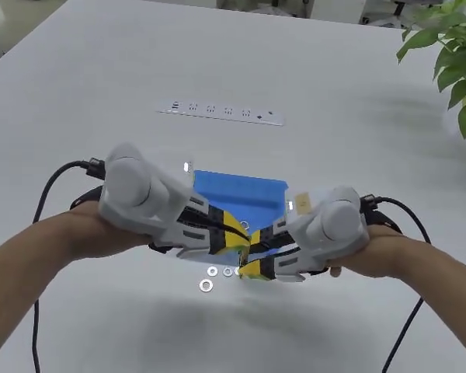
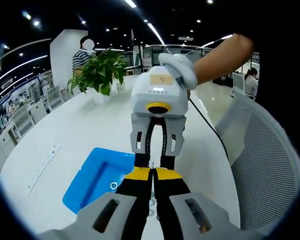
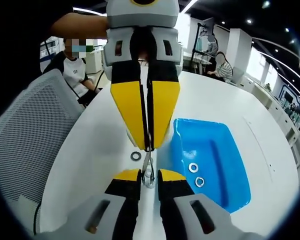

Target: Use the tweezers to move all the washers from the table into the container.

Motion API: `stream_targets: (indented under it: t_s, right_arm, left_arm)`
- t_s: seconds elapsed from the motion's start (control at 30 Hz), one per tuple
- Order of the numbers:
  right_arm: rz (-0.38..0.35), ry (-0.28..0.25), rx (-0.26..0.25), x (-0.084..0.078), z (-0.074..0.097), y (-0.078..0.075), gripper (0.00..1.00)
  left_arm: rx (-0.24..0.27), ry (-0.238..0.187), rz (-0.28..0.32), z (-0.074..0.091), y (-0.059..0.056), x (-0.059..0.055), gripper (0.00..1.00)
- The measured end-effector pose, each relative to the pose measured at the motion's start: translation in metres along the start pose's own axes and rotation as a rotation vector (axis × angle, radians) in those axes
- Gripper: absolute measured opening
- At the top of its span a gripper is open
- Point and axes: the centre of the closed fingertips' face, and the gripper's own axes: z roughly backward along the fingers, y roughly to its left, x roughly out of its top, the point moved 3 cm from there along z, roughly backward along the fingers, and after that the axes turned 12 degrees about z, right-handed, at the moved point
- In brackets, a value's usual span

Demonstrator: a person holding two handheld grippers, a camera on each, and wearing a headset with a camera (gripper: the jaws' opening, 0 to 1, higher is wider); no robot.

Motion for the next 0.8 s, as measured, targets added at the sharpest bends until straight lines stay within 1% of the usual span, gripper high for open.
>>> stream_targets:
  t_s: [0.07, 0.1, 0.23, 0.6, 0.8]
  right_arm:
    - [0.001, 0.005, 0.018, -0.0003, -0.0015, 0.0036, 0.11]
    - [0.007, 0.009, 0.014, -0.0007, -0.002, 0.0031, 0.11]
    - [-0.012, 0.01, 0.017, -0.0017, -0.0018, 0.0034, 0.1]
    - [-0.028, 0.01, 0.009, -0.0019, -0.0012, 0.0034, 0.09]
    - [-0.023, 0.013, 0.01, -0.0014, -0.0005, 0.0024, 0.09]
  left_arm:
    - [0.001, 0.002, 0.004, 0.0, 0.0011, 0.0001, 0.05]
    - [0.001, 0.002, 0.005, -0.0001, 0.0012, 0.0001, 0.05]
    - [0.003, 0.003, 0.007, -0.0007, 0.0014, 0.0001, 0.05]
    - [0.016, 0.009, 0.0, -0.0014, 0.0008, 0.0006, 0.05]
    - [0.022, 0.009, 0.005, 0.0, 0.0017, 0.0006, 0.06]
